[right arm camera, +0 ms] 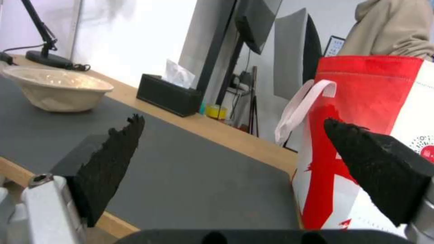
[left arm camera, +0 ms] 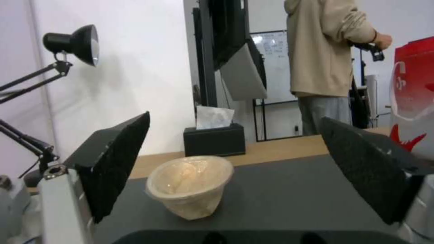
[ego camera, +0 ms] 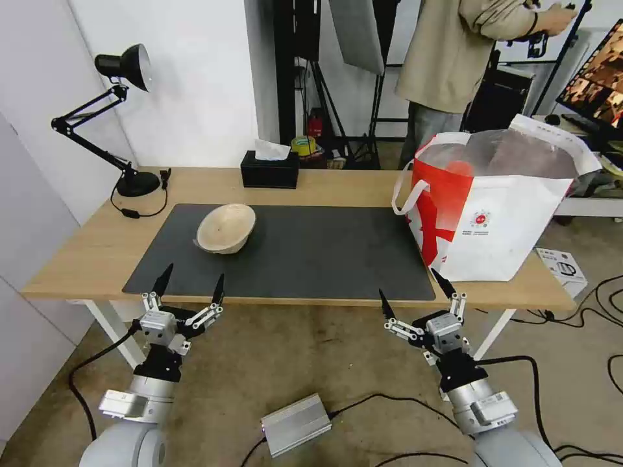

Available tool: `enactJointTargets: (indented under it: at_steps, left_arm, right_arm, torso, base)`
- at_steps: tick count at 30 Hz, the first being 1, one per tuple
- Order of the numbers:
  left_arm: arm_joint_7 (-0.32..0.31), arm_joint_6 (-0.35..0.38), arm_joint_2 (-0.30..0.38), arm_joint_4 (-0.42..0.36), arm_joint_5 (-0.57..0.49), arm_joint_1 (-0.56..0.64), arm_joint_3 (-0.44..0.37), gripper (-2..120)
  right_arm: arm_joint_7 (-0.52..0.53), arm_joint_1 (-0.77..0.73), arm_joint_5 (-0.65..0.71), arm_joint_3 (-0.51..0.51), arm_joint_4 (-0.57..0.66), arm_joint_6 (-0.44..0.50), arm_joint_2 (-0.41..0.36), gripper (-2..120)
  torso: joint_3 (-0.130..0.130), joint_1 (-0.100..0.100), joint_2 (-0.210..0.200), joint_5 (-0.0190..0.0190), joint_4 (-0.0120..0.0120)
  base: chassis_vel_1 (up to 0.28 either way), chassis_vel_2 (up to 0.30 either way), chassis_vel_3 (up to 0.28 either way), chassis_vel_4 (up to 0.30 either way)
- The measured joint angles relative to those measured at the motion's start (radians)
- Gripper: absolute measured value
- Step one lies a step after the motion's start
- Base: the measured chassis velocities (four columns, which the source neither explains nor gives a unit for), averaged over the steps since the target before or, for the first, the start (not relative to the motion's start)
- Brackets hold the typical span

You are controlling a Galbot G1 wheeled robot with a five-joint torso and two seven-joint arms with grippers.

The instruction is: Pick up the trash from the table and place it into the takeout bag.

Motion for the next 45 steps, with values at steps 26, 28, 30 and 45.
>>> enactJointTargets:
  at_steps: [26,28,30,45]
  left_arm:
    - [0.001,0.081,0.243,0.098,0.076,-0.144,0.037,100]
    - [0.005,0.105,0.263,0.12,0.102,-0.183,0.053,100]
    - [0.005,0.12,0.269,0.128,0.109,-0.2,0.06,100]
    - [0.003,0.204,0.346,0.224,0.193,-0.368,0.123,100]
  right_arm:
    - [0.001,0.0,0.0,0.0,-0.001,0.0,0.0,100]
    - [0.001,0.0,0.0,0.0,-0.001,0.0,0.0,100]
    - [0.001,0.0,0.0,0.0,-0.001,0.0,0.0,100]
    - [0.001,0.0,0.0,0.0,-0.001,0.0,0.0,100]
  torso:
    - [0.0,0.0,0.0,-0.0001,0.0]
    - [0.0,0.0,0.0,0.0,0.0]
    - [0.0,0.0,0.0,-0.0001,-0.0001]
    - [0.0,0.0,0.0,0.0,0.0]
  base:
    - [0.0,0.0,0.0,0.0]
    - [0.0,0.0,0.0,0.0]
    - [0.0,0.0,0.0,0.0]
    - [0.0,0.0,0.0,0.0]
